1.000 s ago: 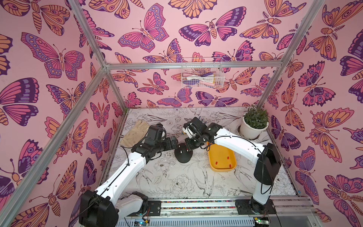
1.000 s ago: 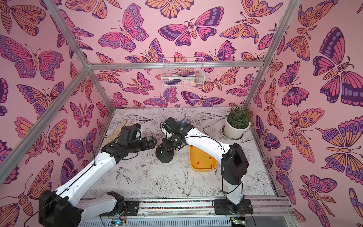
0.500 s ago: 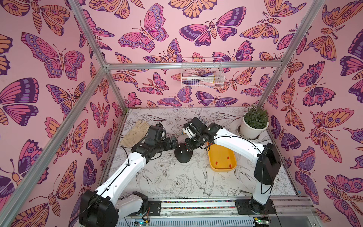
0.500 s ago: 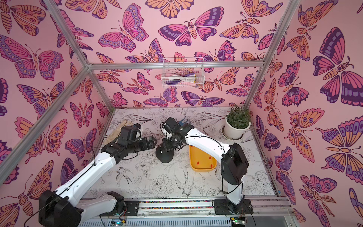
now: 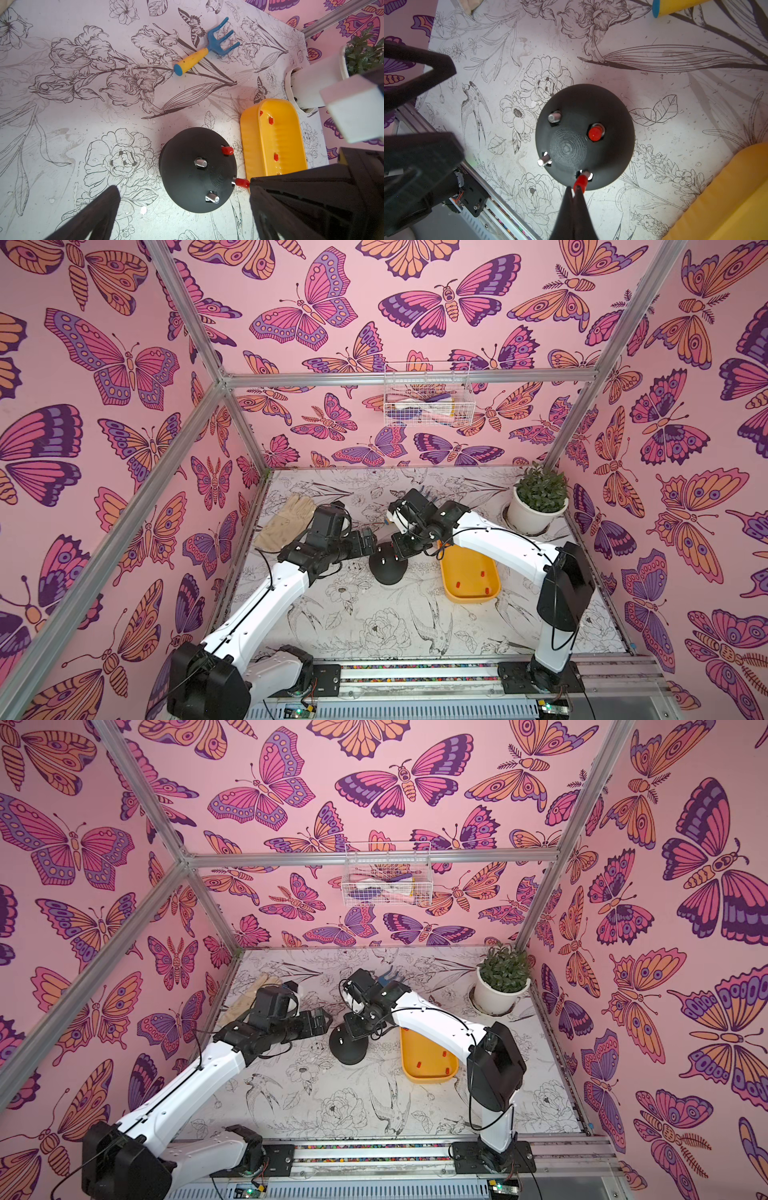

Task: Cover the protruding screws with screw protection sleeves
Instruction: Attach the screw protection sleeve to the screw.

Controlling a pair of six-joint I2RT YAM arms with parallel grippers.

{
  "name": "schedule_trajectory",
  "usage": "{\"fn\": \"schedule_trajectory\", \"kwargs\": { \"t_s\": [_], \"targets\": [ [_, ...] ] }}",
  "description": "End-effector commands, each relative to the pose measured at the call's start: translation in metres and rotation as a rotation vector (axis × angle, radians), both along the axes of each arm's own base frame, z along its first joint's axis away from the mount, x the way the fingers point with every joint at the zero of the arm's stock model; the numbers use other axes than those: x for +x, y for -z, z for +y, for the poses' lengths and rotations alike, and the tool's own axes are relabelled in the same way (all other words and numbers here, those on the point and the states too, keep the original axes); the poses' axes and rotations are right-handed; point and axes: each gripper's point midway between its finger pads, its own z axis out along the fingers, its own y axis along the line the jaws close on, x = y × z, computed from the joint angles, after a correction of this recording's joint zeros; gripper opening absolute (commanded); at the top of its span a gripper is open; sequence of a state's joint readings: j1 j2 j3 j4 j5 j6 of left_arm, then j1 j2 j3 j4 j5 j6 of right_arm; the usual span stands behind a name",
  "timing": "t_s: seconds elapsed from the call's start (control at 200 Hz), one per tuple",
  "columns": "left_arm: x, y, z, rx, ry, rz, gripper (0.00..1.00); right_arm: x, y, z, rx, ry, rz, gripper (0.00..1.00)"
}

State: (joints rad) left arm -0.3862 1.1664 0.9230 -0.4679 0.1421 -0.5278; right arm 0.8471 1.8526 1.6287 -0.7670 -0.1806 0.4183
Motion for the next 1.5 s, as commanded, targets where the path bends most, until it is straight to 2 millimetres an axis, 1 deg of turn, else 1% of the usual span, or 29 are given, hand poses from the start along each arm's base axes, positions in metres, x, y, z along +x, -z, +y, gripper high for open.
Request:
{"fn": "schedule_trajectory", "kwargs": {
  "t_s": [0.0, 0.376, 1.497],
  "targets": [
    [-0.002, 0.001, 0.001, -0.002, 0.013, -0.004, 1.00, -0.003, 0.010, 0.001, -0.020, -0.008, 0.012, 0.02],
    [-0.002, 0.001, 0.000, -0.003, 0.015, -0.004, 1.00, -0.003, 0.011, 0.001, -0.019, -0.008, 0.015, 0.02],
    [-0.002, 0.001, 0.001, 0.000, 0.012, -0.009, 1.00, -0.003, 0.022, -0.003, -0.032, 0.005, 0.031, 0.02]
  ]
}}
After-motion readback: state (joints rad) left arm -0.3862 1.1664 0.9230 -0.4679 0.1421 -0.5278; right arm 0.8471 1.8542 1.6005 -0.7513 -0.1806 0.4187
